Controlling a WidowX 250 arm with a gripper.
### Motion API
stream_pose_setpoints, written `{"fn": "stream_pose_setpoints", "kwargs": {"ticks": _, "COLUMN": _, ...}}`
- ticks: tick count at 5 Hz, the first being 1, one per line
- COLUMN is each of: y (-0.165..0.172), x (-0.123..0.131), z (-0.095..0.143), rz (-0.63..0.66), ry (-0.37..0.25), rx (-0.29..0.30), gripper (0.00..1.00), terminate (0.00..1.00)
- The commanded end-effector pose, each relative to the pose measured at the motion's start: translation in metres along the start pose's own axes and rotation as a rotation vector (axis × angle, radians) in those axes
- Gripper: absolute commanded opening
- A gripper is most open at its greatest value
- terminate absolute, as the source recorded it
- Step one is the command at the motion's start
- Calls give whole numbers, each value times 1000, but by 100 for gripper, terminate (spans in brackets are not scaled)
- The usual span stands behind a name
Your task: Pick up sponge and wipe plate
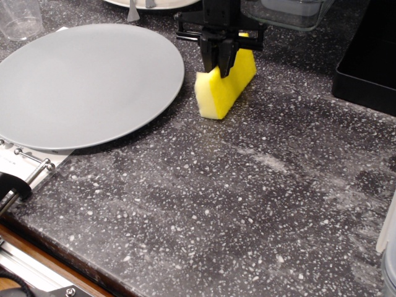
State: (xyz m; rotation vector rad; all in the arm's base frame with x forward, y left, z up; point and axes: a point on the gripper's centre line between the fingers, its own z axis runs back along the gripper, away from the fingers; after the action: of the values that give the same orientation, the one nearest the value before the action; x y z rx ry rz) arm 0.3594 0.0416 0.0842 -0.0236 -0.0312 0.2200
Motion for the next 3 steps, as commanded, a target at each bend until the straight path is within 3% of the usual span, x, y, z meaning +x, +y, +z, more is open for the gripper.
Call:
{"fn": "stream_pose_setpoints", "kwargs": {"ticks": 1, "y": 45, "x": 10, "z": 75, "rz": -2, "ry": 28, "rx": -95, "gripper": 0, "terminate": 0}}
{"fn": "stream_pose_setpoints", "kwargs": {"ticks": 3, "y": 96, "x": -12, "z": 57, "rz": -57, "ry": 47, "rx": -50, "gripper": 0, "terminate": 0}}
